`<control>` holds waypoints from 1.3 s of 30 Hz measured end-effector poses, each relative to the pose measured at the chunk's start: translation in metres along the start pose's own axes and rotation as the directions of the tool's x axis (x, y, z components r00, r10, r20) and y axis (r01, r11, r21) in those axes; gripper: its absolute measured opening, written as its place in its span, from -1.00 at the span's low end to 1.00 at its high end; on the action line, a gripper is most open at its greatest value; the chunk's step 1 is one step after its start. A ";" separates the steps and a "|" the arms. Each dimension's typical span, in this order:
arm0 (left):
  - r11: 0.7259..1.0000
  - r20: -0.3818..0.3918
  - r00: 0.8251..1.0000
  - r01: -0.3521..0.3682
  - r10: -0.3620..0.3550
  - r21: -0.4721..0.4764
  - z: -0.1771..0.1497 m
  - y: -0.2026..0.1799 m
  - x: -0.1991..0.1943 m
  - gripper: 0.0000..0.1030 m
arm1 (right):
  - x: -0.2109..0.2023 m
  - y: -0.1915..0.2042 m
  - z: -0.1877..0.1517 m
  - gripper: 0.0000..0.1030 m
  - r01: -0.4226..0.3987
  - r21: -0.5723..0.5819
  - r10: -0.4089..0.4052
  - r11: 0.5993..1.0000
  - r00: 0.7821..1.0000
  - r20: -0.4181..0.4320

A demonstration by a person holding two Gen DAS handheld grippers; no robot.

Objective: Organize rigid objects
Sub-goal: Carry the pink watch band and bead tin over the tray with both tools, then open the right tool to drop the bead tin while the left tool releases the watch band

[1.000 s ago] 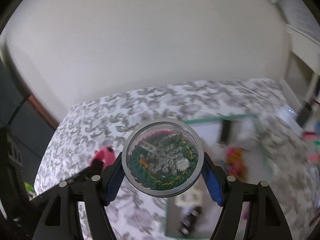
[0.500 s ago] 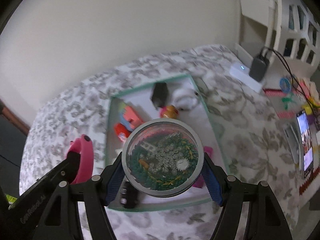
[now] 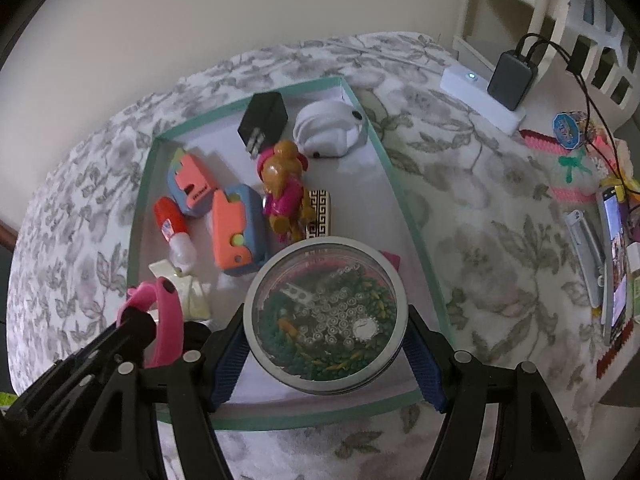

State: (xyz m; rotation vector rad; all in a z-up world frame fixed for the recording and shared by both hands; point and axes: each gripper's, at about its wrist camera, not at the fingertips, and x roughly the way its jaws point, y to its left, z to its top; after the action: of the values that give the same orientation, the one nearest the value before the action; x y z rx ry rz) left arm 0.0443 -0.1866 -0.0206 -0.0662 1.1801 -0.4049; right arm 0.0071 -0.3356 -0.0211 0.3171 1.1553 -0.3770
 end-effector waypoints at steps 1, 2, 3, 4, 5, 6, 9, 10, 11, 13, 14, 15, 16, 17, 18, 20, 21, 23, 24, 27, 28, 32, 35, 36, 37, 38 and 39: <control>1.000 -0.001 1.000 0.001 -0.001 0.000 0.000 0.001 0.001 -0.77 | 0.002 0.000 -0.001 0.45 0.003 -0.003 -0.003 1.000 1.000 -0.002; 1.000 0.000 1.000 -0.009 0.009 0.011 0.000 0.001 0.001 -0.77 | 0.005 0.001 -0.001 0.45 0.005 -0.005 -0.005 1.000 1.000 -0.006; 1.000 0.000 1.000 -0.018 0.018 0.020 0.001 0.001 0.003 -0.77 | 0.007 0.002 -0.002 0.45 0.006 -0.007 -0.006 1.000 1.000 -0.009; 0.999 -0.002 1.000 -0.025 0.025 0.027 0.001 0.000 0.004 -0.77 | 0.009 0.002 -0.003 0.45 0.008 -0.008 -0.009 1.000 1.000 -0.011; 0.999 -0.009 1.000 -0.026 0.026 0.026 0.000 0.001 0.006 -0.77 | 0.011 0.003 -0.003 0.45 0.012 -0.010 -0.012 1.000 1.000 -0.014; 0.999 -0.017 1.000 -0.023 0.023 0.022 0.000 0.002 0.008 -0.77 | 0.013 0.004 -0.004 0.45 0.015 -0.015 -0.015 1.000 1.000 -0.016; 1.000 -0.038 0.999 -0.019 0.020 0.021 -0.001 0.003 0.013 -0.76 | 0.016 0.005 -0.005 0.45 0.016 -0.021 -0.016 1.000 1.000 -0.021; 0.999 -0.040 0.999 -0.022 0.023 0.025 -0.002 0.002 0.013 -0.75 | 0.016 0.005 -0.005 0.45 0.017 -0.022 -0.017 1.000 1.000 -0.020; 0.999 -0.041 0.999 -0.027 0.028 0.029 -0.002 0.002 0.013 -0.75 | 0.016 0.006 -0.005 0.45 0.019 -0.025 -0.020 1.000 1.000 -0.018; 0.999 -0.041 0.999 -0.032 0.033 0.034 -0.001 0.001 0.012 -0.75 | 0.016 0.006 -0.005 0.45 0.023 -0.029 -0.024 0.999 1.000 -0.017; 0.999 -0.040 0.999 -0.035 0.037 0.037 -0.001 0.000 0.011 -0.74 | 0.016 0.006 -0.006 0.45 0.023 -0.027 -0.023 0.999 1.000 -0.017; 0.999 -0.039 0.998 -0.039 0.040 0.039 -0.001 0.000 0.011 -0.71 | 0.016 0.006 -0.006 0.45 0.024 -0.026 -0.024 0.999 1.000 -0.015; 0.998 -0.037 0.998 -0.041 0.043 0.040 -0.001 -0.001 0.011 -0.67 | 0.016 0.006 -0.006 0.45 0.025 -0.027 -0.025 0.999 1.000 -0.015; 0.998 -0.036 0.998 -0.048 0.050 0.041 -0.001 -0.001 0.010 -0.64 | 0.016 0.006 -0.005 0.46 0.027 -0.027 -0.027 0.999 1.000 -0.013; 0.998 -0.036 0.998 -0.051 0.053 0.040 0.000 0.000 0.010 -0.58 | 0.016 0.006 -0.005 0.46 0.033 -0.028 -0.033 0.999 0.999 -0.010; 0.998 -0.039 0.998 -0.051 0.053 0.034 0.000 0.001 0.011 -0.52 | 0.017 0.006 -0.005 0.46 0.044 -0.031 -0.044 0.999 0.999 -0.011; 0.998 -0.040 0.998 -0.050 0.051 0.032 0.000 0.002 0.011 -0.50 | 0.017 0.006 -0.005 0.46 0.046 -0.031 -0.046 0.998 0.999 -0.013; 0.998 -0.037 0.998 -0.053 0.054 0.030 0.000 0.003 0.010 -0.44 | 0.019 0.006 -0.005 0.46 0.048 -0.031 -0.048 0.998 0.999 -0.019; 0.998 -0.033 0.998 -0.059 0.060 0.030 0.000 0.003 0.009 -0.39 | 0.019 0.006 -0.005 0.46 0.049 -0.032 -0.050 0.998 0.999 -0.019; 0.996 -0.022 0.996 -0.081 0.082 0.031 0.001 0.003 0.006 -0.23 | 0.019 0.005 -0.005 0.46 0.053 -0.032 -0.053 0.998 0.998 -0.016; 0.996 -0.018 0.996 -0.087 0.087 0.029 0.001 0.004 0.005 -0.19 | 0.019 0.005 -0.005 0.46 0.054 -0.032 -0.055 0.998 0.998 -0.016; 0.994 -0.005 0.995 -0.104 0.104 0.025 0.003 0.005 0.002 -0.16 | 0.019 0.006 -0.005 0.46 0.062 -0.036 -0.062 0.997 0.998 -0.011; 0.991 0.003 0.991 -0.133 0.133 0.014 0.004 0.009 -0.001 0.00 | 0.016 0.008 -0.004 0.48 0.059 -0.042 -0.059 0.997 0.998 0.006; 0.989 0.002 0.989 -0.151 0.151 0.003 0.005 0.011 -0.001 0.05 | 0.014 0.008 -0.004 0.49 0.054 -0.042 -0.054 0.998 0.998 0.017; 0.986 0.000 0.986 -0.164 0.164 -0.011 0.005 0.015 -0.001 0.06 | 0.012 0.009 -0.005 0.51 0.052 -0.042 -0.051 0.998 0.998 0.025; 0.985 -0.002 0.985 -0.170 0.170 -0.022 0.006 0.018 -0.001 0.08 | 0.009 0.010 -0.004 0.51 0.051 -0.045 -0.049 0.998 0.998 0.040; 0.983 -0.006 0.984 -0.181 0.181 -0.036 0.006 0.022 -0.002 0.15 | 0.006 0.011 -0.003 0.53 0.048 -0.049 -0.046 0.998 0.998 0.053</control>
State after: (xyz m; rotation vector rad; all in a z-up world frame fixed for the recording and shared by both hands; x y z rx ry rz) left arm 0.0549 -0.1668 -0.0225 0.0101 1.1851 -0.2236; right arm 0.0119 -0.3252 -0.0272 0.2355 1.1211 -0.3946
